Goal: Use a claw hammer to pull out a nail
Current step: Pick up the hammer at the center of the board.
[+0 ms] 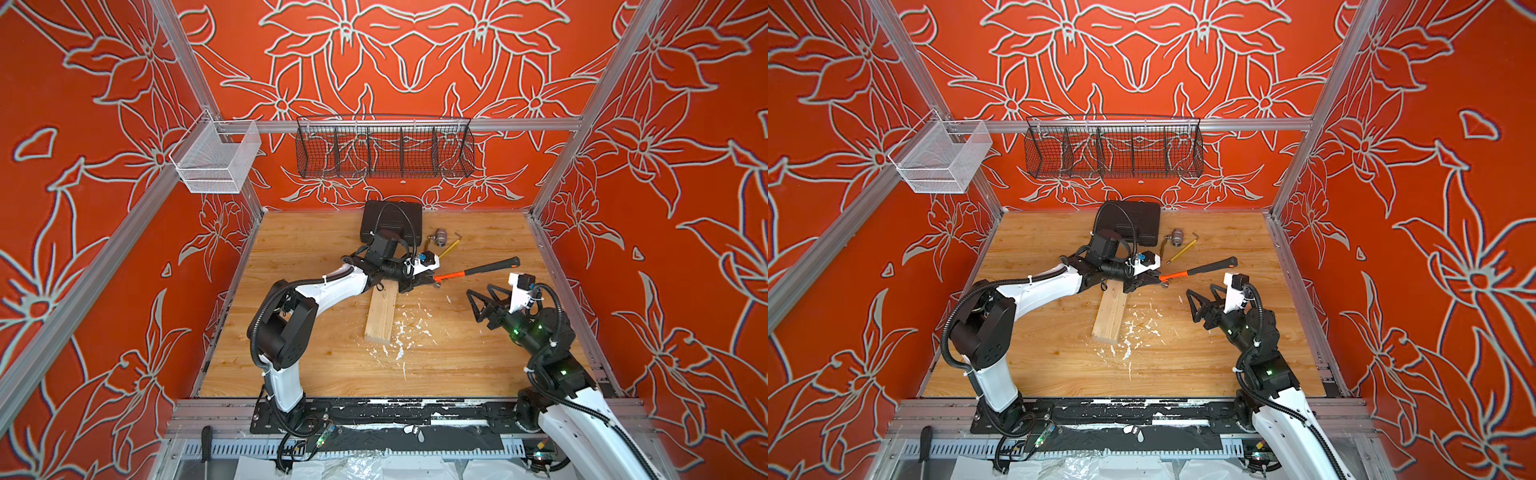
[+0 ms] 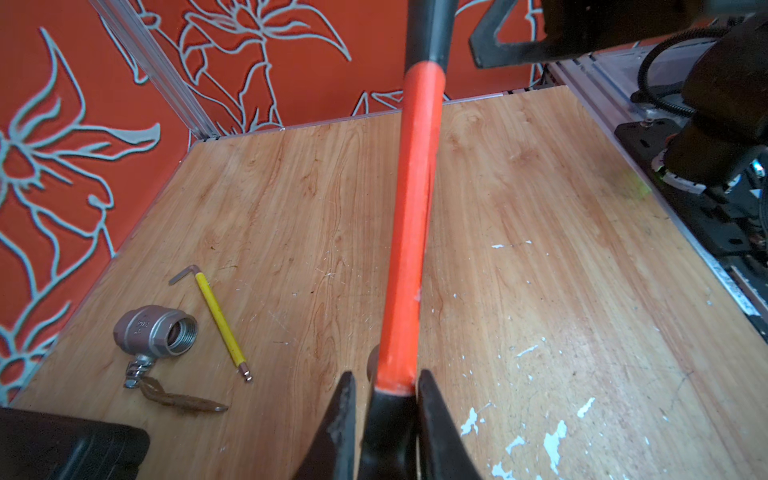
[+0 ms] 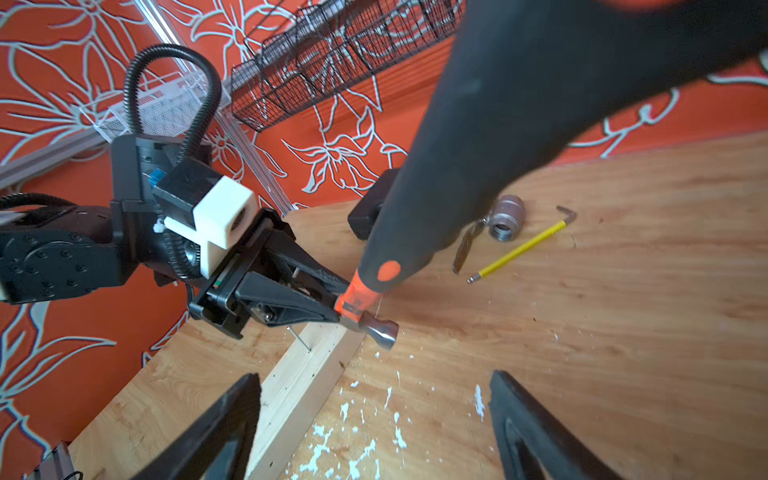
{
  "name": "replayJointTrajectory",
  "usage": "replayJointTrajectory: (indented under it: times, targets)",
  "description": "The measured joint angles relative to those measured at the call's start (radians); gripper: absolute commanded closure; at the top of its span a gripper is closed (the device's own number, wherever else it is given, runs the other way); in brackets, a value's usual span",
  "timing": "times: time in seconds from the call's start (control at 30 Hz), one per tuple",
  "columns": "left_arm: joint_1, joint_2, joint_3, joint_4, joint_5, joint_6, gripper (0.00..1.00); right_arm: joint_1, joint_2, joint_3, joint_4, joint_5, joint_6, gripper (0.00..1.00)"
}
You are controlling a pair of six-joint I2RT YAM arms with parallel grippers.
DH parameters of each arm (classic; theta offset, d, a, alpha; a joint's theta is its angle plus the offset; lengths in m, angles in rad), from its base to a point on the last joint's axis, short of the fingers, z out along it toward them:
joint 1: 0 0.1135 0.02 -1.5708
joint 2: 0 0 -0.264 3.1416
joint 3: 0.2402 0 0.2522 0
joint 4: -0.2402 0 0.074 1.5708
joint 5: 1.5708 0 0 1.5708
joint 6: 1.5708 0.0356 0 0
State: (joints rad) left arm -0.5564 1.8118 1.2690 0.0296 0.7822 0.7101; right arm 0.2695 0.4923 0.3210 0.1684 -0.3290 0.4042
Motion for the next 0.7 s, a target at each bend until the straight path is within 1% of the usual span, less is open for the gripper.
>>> replayJointTrajectory:
  times: [0.07, 0.17, 0.2, 0.27, 0.3, 0.43, 0.47, 0.53, 0.7]
  targets:
    - [0.000, 0.000, 0.002, -0.004, 0.016, -0.008, 1.00, 0.000, 0.032, 0.005, 0.058, -0.025, -0.024, 0.13]
    - [0.000, 0.000, 0.003, -0.008, 0.039, -0.027, 1.00, 0.000, 0.074, 0.005, 0.171, -0.040, -0.051, 0.18]
    - [0.000, 0.000, 0.003, -0.007, 0.047, -0.037, 1.00, 0.000, 0.087, 0.005, 0.212, -0.040, -0.056, 0.21]
    - [0.000, 0.000, 0.003, -0.005, 0.063, -0.056, 1.00, 0.000, 0.106, 0.005, 0.275, -0.038, -0.062, 0.38]
    - [0.000, 0.000, 0.003, -0.001, 0.074, -0.066, 1.00, 0.000, 0.118, 0.005, 0.303, -0.034, -0.067, 0.43]
    - [0.000, -0.007, 0.003, 0.022, 0.098, -0.106, 1.00, -0.003, 0.160, 0.005, 0.374, -0.024, -0.084, 0.43]
    - [0.000, -0.008, 0.003, 0.026, 0.099, -0.111, 1.00, -0.003, 0.164, 0.005, 0.381, -0.023, -0.084, 0.41]
    - [0.000, -0.009, 0.003, 0.033, 0.104, -0.124, 1.00, -0.003, 0.164, 0.006, 0.386, -0.019, -0.088, 0.32]
    - [0.000, -0.016, 0.003, 0.033, 0.119, -0.134, 1.00, -0.002, 0.145, 0.009, 0.383, 0.022, -0.104, 0.24]
